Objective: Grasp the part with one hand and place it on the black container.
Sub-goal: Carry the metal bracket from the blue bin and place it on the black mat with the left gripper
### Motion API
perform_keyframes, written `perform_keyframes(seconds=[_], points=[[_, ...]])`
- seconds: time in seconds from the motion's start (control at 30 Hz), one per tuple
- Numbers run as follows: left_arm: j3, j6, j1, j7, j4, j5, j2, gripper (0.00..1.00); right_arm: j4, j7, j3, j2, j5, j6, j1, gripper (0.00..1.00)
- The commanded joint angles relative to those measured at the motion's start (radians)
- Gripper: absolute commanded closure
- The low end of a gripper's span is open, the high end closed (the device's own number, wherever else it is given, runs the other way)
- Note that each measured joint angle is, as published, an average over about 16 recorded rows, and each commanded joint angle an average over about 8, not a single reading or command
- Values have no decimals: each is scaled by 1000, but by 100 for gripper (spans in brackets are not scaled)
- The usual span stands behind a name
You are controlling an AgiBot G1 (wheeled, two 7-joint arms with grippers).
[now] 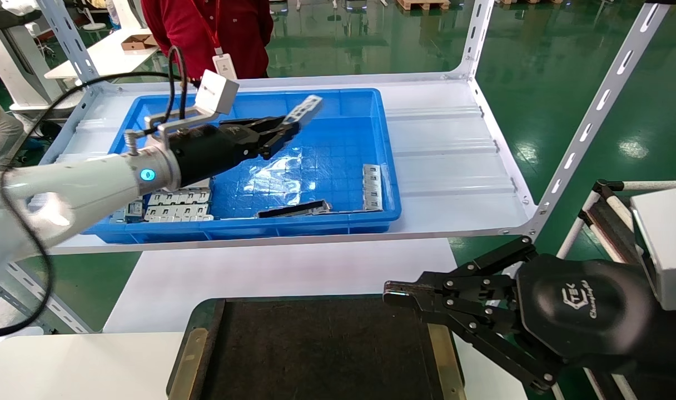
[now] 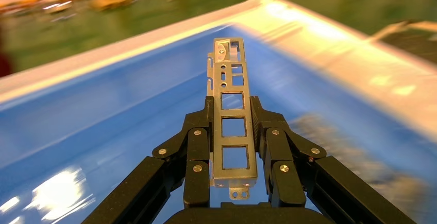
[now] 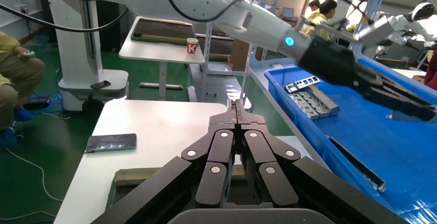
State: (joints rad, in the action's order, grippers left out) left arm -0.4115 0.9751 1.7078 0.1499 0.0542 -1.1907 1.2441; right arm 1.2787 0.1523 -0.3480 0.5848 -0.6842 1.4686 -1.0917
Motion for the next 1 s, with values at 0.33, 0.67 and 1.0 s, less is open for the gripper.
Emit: perform_keyframes(seconds=[0.33, 0.67, 1.0], points=[[3, 326, 15, -14, 42, 14, -78, 100, 0, 0, 0, 0, 0, 0, 0, 100], [-5, 564, -47, -50, 168, 26, -138, 100, 0, 0, 0, 0, 0, 0, 0, 100], [-40, 602, -334, -212, 614, 147, -229, 100, 0, 0, -1, 0, 0, 0, 0, 100]])
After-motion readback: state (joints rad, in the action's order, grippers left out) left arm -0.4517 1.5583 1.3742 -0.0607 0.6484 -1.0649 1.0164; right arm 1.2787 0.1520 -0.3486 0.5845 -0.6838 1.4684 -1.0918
